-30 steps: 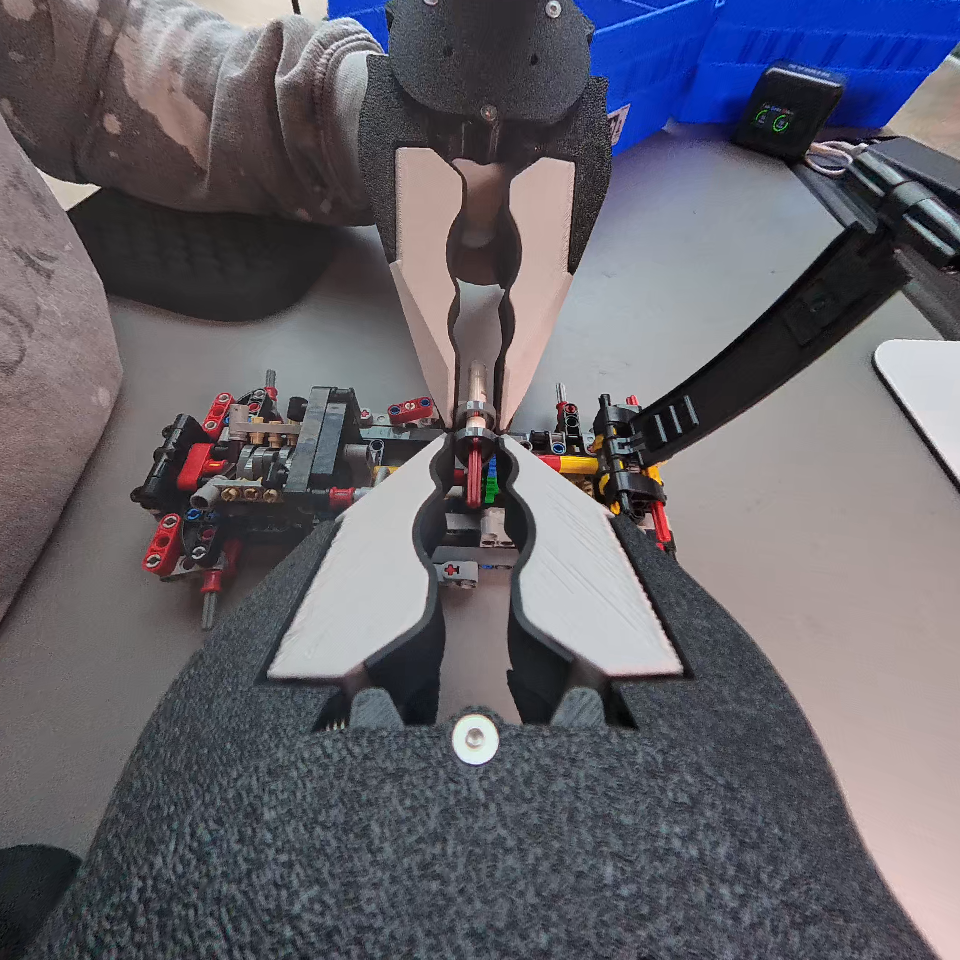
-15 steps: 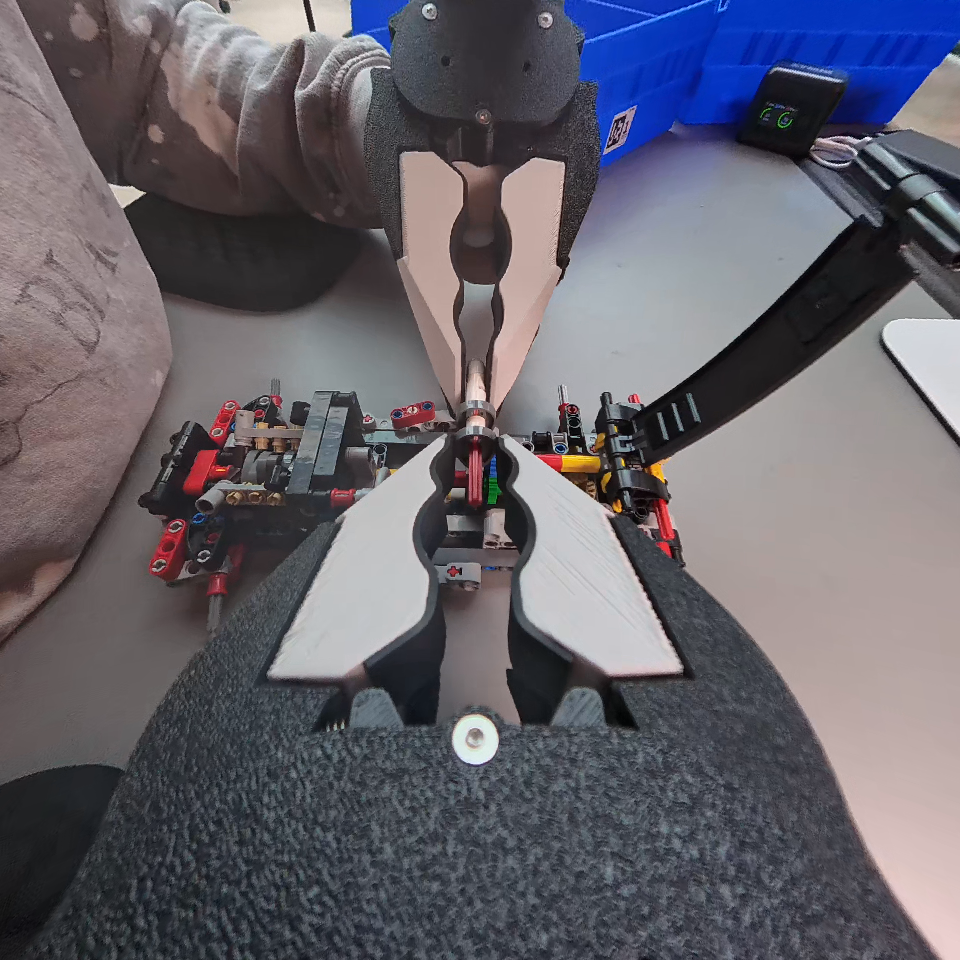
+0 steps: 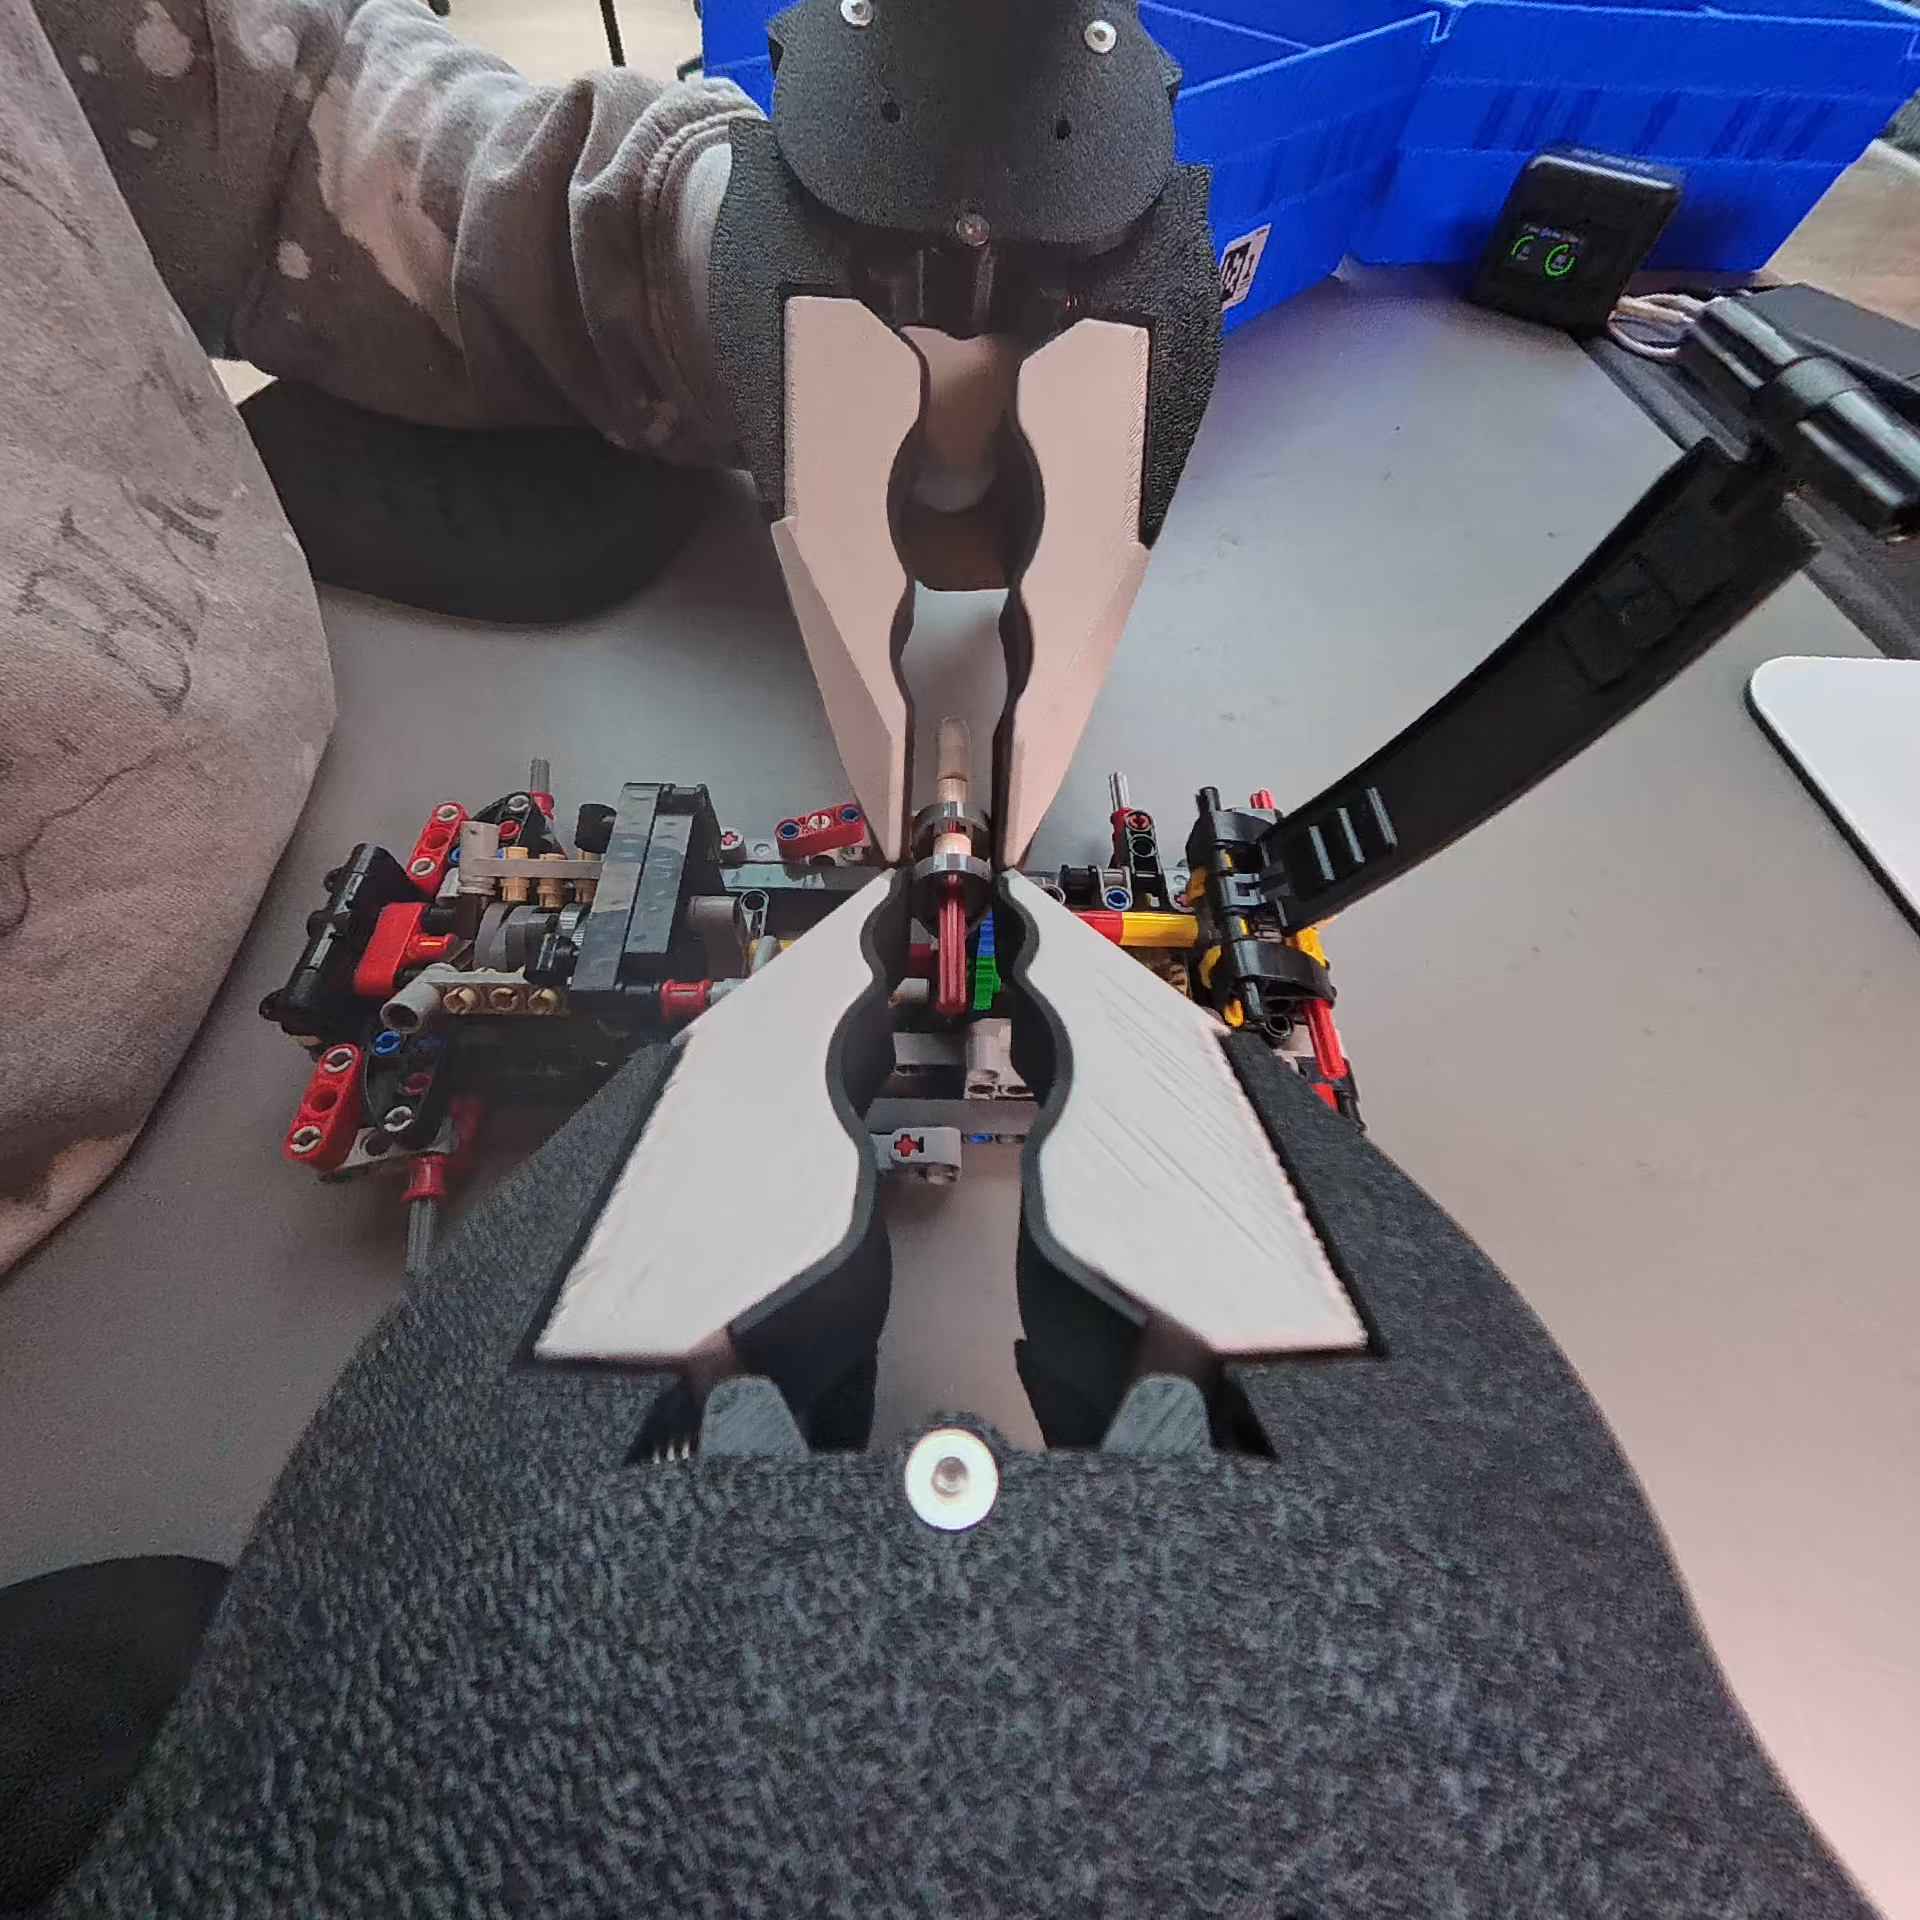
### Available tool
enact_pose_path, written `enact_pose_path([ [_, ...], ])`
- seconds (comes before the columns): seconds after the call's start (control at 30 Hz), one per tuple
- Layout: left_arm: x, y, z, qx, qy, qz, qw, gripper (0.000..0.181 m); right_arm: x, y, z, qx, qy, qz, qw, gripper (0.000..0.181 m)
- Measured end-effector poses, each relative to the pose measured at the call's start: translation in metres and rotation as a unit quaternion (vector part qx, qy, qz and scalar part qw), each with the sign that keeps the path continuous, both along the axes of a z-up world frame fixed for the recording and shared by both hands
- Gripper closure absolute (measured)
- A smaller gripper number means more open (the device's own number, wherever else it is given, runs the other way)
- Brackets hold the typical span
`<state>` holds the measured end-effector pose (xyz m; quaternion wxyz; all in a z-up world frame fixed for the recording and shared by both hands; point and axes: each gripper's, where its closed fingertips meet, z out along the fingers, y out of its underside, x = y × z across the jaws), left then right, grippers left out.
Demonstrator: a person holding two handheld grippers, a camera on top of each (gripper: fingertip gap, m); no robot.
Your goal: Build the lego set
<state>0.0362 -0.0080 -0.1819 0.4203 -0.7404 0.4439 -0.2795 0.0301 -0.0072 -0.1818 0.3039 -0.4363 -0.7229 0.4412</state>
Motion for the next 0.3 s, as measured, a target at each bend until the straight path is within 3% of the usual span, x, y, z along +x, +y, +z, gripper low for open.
enact_pose_path([
  [0.3, 0.0033, -0.0031, -0.0011, -0.040, 0.008, 0.026, 0.999, 0.166, 0.0053, -0.0028, -0.0009, -0.009, -0.005, 0.014, 1.000, 0.166],
])
